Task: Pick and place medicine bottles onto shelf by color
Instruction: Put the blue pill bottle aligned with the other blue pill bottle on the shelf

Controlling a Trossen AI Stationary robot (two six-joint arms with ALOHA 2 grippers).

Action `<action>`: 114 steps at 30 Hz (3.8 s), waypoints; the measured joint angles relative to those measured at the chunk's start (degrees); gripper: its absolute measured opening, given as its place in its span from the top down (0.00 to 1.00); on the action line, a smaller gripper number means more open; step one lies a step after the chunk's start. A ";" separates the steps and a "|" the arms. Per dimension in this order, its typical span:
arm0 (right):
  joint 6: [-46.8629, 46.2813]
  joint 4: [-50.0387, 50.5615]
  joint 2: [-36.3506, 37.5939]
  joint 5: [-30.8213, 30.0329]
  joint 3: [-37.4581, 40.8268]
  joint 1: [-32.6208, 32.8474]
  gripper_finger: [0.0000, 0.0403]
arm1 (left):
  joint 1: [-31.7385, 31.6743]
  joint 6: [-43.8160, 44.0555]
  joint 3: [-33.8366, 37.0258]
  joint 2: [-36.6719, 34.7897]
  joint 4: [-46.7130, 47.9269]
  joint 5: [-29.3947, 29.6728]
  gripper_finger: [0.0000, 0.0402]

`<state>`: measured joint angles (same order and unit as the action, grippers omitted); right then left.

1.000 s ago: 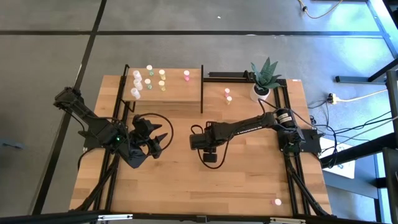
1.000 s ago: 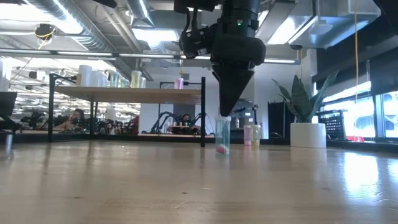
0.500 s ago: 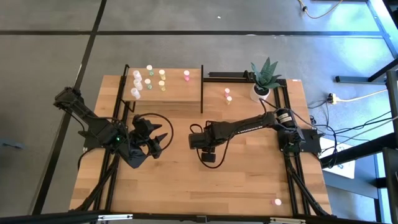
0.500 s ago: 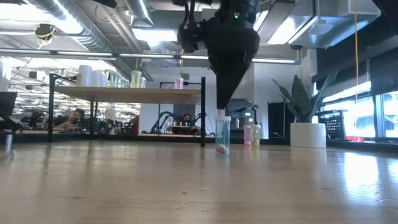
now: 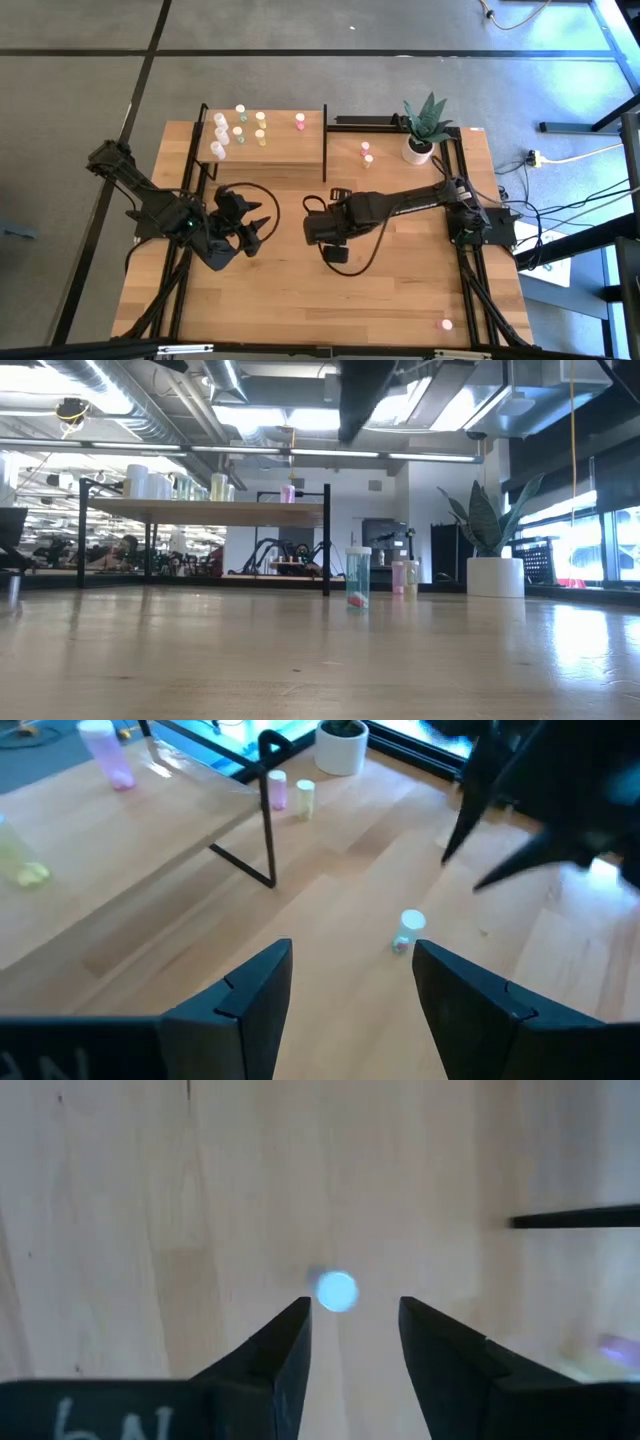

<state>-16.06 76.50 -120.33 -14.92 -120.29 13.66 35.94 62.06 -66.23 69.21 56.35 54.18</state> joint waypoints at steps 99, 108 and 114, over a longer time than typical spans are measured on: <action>3.15 12.91 24.04 -10.50 -12.42 12.05 0.62 | -28.65 -57.77 0.10 39.24 -52.49 -42.77 0.50; 4.73 12.91 24.04 -10.97 -12.42 12.01 0.62 | -28.60 -53.54 0.07 38.31 -52.60 -43.37 0.50; 4.63 12.91 24.04 -10.97 -12.42 12.01 0.62 | -27.43 -37.61 0.06 34.95 -49.47 -45.16 0.50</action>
<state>-11.43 89.41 -96.29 -25.89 -132.70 25.67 8.51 24.45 -66.17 104.16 6.87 9.02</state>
